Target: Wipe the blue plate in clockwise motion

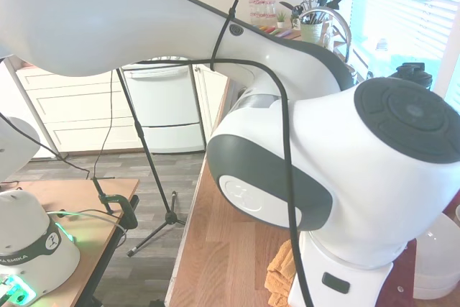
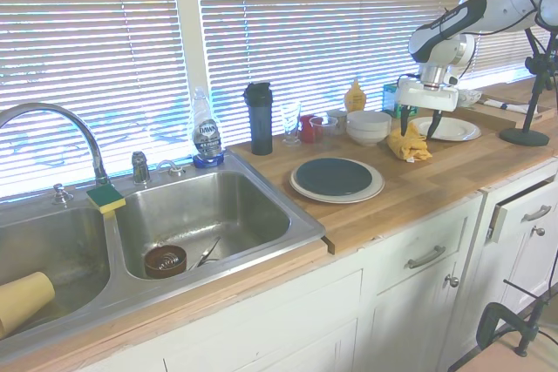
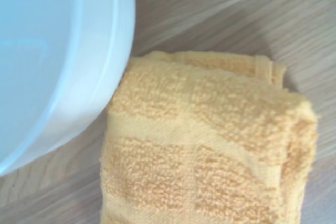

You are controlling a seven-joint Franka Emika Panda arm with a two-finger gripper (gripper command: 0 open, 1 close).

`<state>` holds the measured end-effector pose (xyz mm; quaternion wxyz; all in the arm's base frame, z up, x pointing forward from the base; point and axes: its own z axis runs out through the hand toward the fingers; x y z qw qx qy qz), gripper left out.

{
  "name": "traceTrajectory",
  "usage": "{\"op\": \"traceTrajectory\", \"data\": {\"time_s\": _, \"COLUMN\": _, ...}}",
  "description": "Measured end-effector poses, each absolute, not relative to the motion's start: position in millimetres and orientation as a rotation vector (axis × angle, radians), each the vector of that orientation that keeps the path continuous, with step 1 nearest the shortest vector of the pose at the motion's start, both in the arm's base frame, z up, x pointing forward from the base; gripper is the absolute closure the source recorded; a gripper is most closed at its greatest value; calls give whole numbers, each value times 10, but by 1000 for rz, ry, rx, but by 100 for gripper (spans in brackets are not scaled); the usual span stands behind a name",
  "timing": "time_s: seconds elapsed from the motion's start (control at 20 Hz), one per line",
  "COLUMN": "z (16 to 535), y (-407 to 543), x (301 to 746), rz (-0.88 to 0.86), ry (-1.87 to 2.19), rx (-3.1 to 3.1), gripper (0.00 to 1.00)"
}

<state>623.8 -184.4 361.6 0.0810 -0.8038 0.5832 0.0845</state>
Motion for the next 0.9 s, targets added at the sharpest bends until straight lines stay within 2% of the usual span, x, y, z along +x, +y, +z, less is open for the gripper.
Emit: {"op": "traceTrajectory", "data": {"time_s": 0.9, "z": 3146, "y": -2051, "x": 6320, "rz": 446, "ry": 1797, "rx": -2192, "gripper": 0}}
